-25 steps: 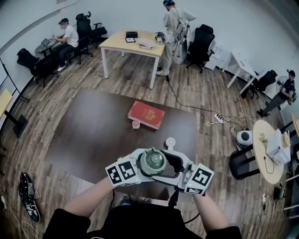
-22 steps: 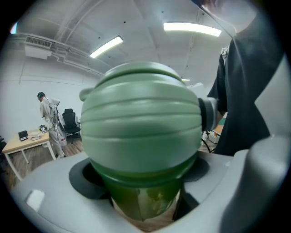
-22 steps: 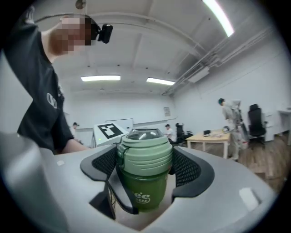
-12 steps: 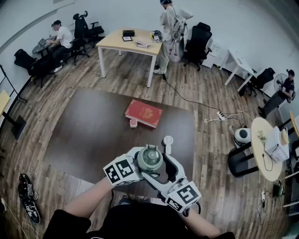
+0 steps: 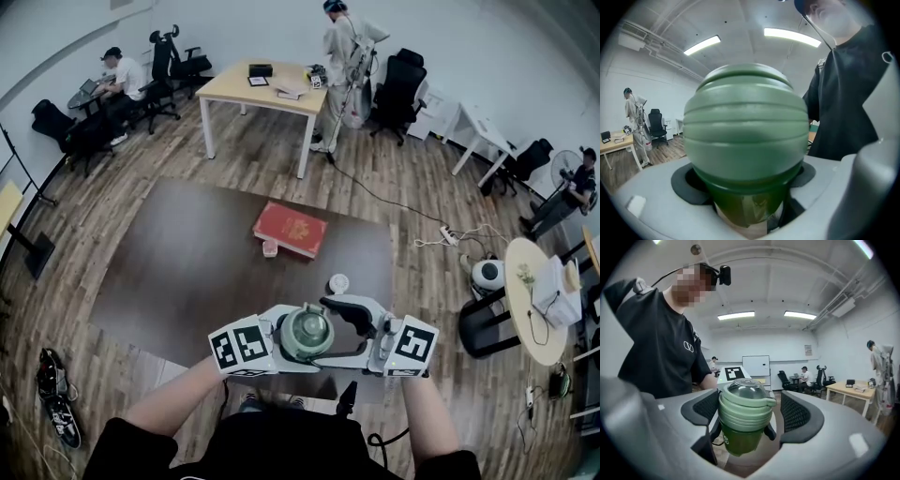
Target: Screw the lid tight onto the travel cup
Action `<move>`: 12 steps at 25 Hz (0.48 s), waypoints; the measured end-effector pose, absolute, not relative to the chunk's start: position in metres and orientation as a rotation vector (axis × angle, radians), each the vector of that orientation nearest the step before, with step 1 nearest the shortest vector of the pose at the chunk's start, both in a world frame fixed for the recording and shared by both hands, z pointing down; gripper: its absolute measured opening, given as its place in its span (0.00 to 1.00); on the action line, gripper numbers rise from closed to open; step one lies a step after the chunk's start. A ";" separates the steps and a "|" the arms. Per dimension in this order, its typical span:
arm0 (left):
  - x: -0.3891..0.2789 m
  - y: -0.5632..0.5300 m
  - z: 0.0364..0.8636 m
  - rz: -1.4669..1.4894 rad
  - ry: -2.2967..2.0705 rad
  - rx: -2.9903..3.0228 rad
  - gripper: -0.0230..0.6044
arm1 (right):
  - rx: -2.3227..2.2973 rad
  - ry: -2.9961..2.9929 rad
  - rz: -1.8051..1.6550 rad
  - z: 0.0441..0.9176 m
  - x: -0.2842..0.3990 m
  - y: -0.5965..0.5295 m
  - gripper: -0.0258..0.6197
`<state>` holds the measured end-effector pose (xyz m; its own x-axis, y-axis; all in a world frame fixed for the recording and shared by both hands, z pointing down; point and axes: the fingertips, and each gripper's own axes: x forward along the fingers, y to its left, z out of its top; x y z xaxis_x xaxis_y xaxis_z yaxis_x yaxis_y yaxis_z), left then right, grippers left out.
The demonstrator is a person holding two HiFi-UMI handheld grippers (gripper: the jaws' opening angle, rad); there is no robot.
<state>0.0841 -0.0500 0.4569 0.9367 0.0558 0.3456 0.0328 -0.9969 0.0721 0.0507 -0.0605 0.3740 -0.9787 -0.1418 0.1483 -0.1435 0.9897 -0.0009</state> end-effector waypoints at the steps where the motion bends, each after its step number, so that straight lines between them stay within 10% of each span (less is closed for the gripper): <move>1: 0.085 -0.048 0.457 0.548 0.075 3.031 0.70 | 0.168 -2.988 0.046 0.375 0.049 -0.059 0.70; 12: 0.078 -0.072 0.470 0.555 -0.135 2.995 0.70 | 1.183 -2.931 0.247 0.386 0.041 -0.074 0.66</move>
<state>0.0780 -0.0718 0.4702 0.9300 -0.0699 0.3609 -0.1036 -0.9918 0.0748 0.0411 -0.0743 0.3860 -0.7212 -0.6920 0.0318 -0.6876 0.7094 -0.1549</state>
